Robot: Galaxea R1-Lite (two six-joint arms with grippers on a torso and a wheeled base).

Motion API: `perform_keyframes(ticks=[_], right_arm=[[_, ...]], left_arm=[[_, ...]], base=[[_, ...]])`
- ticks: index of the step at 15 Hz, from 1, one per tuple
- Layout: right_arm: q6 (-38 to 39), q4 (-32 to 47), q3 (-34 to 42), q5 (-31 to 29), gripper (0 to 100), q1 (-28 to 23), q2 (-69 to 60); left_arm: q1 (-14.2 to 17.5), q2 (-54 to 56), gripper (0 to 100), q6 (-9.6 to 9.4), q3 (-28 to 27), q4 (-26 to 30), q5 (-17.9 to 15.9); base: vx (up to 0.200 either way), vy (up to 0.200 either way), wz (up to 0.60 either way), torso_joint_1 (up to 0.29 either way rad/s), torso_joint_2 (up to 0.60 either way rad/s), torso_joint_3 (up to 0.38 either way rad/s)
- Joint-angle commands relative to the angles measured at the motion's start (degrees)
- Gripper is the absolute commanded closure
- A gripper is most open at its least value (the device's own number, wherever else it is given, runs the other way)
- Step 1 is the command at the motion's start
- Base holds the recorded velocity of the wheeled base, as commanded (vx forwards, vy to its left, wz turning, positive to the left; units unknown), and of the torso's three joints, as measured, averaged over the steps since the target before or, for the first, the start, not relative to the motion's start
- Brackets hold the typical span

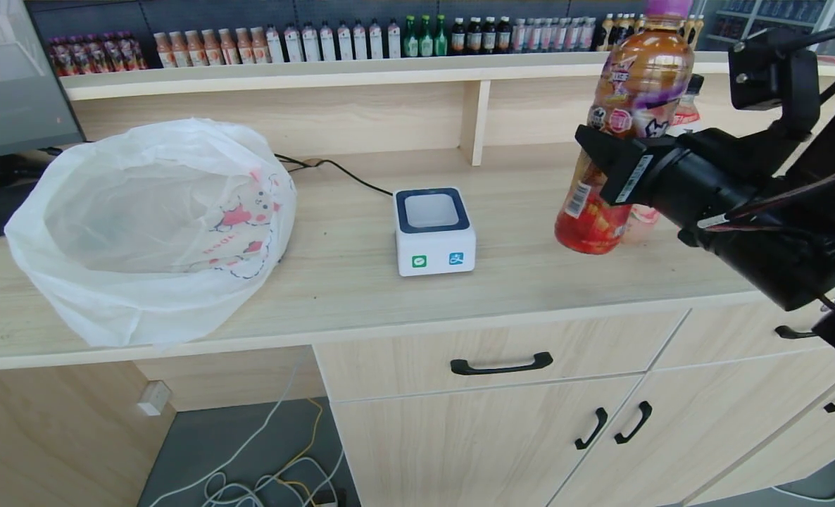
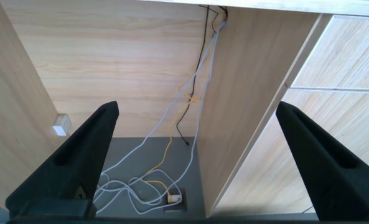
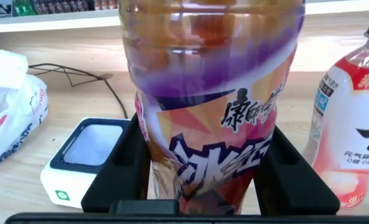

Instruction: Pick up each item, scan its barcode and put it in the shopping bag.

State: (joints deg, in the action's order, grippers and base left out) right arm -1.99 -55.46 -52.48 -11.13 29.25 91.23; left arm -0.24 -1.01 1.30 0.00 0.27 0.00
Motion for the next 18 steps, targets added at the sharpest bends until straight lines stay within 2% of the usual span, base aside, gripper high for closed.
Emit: perform_keyframes(ticks=[1,7,10,12,14,16,18], right_arm=[[0.49,-1.15,8.27,-0.03,100,0.99,-5.98],[1.28,-12.92,18.55,-0.03,100,5.65,-8.09],[2.6,-14.15,22.42,0.5,100,6.88,-9.06],[2.16,-15.21,29.19,4.45,100,6.88,-11.61],[2.16,-15.91,32.88,5.59,100,6.88,-14.07],[2.34,-15.82,32.71,5.94,100,6.88,-14.68],[3.66,-15.74,32.35,9.81,100,7.05,-14.24]], left_arm=[[-0.02,-0.22,0,-0.07,0.0,0.0,0.0],[0.07,0.22,0,-0.07,0.0,0.0,0.0],[0.16,0.57,0,-0.07,-0.09,0.0,0.0],[0.24,0.57,0,-0.07,-0.09,0.0,0.0],[0.24,0.57,0,-0.07,-0.09,0.0,0.0],[0.24,0.57,0,0.01,0.0,0.0,0.0],[0.24,0.66,0,-0.07,0.0,-0.18,0.0]], base=[[0.0,0.0,0.0,0.0,0.0,0.0],[0.0,0.0,0.0,0.0,0.0,0.0],[0.0,0.0,0.0,0.0,0.0,0.0],[0.0,0.0,0.0,0.0,0.0,0.0],[0.0,0.0,0.0,0.0,0.0,0.0],[0.0,0.0,0.0,0.0,0.0,0.0],[0.0,0.0,0.0,0.0,0.0,0.0]])
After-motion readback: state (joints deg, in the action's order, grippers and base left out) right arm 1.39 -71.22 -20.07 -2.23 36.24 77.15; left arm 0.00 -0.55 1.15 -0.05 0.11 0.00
